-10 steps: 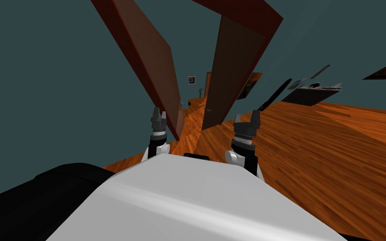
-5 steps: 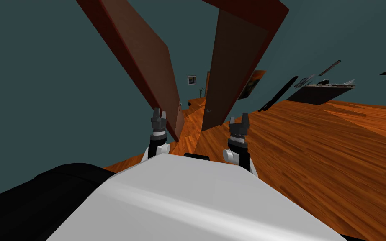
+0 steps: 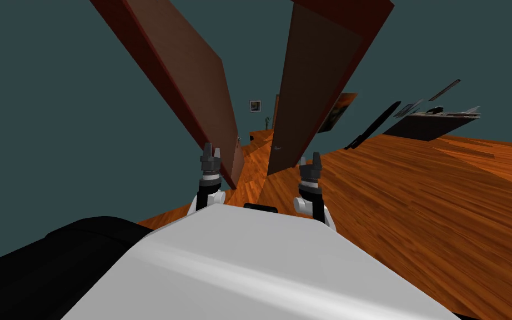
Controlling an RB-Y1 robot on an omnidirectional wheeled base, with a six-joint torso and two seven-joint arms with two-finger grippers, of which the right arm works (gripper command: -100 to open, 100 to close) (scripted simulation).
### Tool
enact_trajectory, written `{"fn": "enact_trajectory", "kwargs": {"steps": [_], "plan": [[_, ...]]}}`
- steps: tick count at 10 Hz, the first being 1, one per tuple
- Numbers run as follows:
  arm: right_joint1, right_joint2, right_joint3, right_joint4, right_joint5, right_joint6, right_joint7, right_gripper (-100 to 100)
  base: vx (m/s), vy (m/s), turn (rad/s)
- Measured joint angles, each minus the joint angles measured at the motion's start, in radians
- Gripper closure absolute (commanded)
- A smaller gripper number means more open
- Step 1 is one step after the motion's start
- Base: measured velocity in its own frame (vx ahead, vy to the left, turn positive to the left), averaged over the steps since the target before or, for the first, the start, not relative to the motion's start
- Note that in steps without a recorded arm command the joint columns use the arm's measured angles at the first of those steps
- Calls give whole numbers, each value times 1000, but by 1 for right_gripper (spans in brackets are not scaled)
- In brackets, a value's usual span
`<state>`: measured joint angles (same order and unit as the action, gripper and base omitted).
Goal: Push the door open
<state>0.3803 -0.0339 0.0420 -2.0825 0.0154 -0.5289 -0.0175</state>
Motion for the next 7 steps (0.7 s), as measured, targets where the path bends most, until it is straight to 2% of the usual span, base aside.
{"fn": "enact_trajectory", "kwargs": {"steps": [3,5,7], "plan": [[-36,-12,-1,100,11,-29,-16,-100,93,-53,37],[-66,-22,-2,159,20,-33,-28,-100,91,-71,44],[-87,-30,0,224,30,-53,-40,-100,97,-66,38]]}}
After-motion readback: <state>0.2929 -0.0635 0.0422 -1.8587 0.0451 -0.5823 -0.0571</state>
